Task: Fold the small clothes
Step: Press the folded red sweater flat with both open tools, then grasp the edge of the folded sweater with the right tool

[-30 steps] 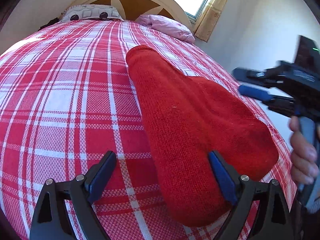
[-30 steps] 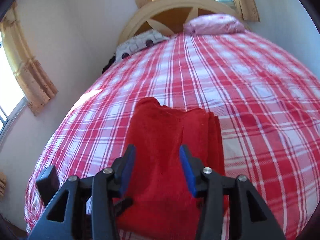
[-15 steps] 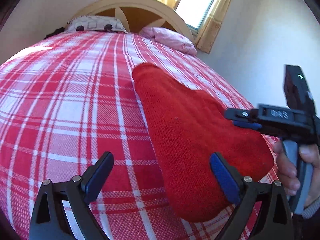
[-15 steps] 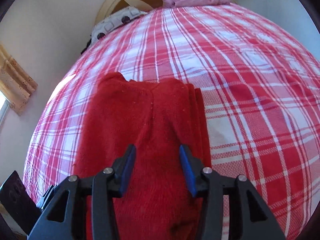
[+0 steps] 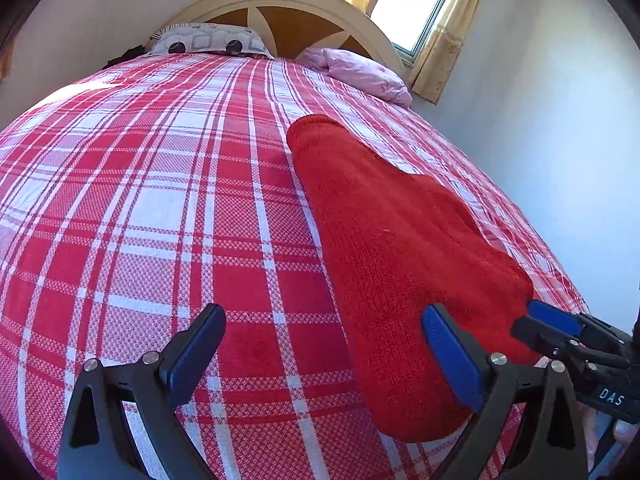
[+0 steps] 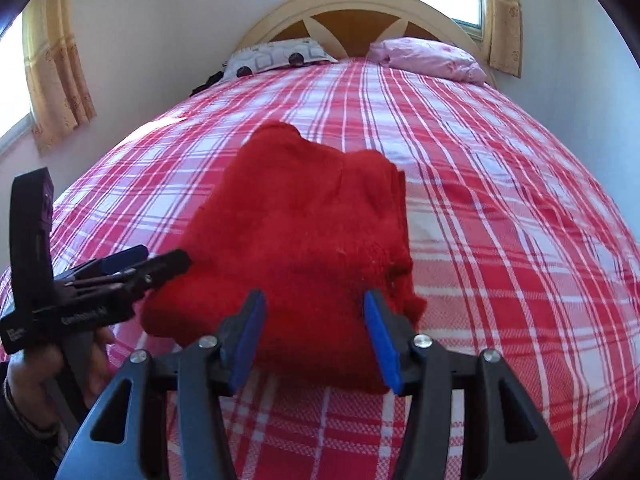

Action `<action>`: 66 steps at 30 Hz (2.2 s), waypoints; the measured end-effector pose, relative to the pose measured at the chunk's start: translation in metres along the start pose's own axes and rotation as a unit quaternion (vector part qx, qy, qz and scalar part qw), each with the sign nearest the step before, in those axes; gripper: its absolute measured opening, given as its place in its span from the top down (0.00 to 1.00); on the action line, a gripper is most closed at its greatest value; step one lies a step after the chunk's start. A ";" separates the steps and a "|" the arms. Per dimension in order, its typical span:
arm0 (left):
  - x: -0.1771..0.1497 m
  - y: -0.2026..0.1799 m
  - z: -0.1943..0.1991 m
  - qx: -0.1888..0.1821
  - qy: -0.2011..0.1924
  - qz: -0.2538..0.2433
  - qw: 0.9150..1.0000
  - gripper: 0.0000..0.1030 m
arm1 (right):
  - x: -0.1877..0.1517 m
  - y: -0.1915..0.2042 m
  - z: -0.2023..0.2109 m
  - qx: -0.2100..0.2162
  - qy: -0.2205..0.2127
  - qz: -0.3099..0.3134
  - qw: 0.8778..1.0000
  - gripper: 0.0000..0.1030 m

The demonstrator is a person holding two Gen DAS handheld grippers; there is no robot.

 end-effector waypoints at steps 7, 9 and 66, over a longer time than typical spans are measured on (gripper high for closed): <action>-0.004 0.001 -0.009 -0.007 0.022 0.007 1.000 0.01 | -0.002 -0.004 -0.006 -0.004 0.001 -0.006 1.000 0.48; -0.005 -0.001 -0.009 -0.001 0.023 0.001 1.000 0.01 | -0.005 -0.005 -0.007 -0.006 -0.002 -0.003 1.000 0.48; 0.002 -0.031 -0.035 -0.060 0.061 -0.031 0.996 0.01 | 0.077 -0.089 -0.096 0.140 0.079 -0.124 0.979 0.24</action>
Point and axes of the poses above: each gripper's, at about its wrist camera, not at the fingertips, and z roughly against the way its jaws point, y to its left, x to its top, the point moved 7 cm from there along -z, roughly the way its jaws point, and after that the axes turned 5 degrees about -z, right-handed, at the moved point
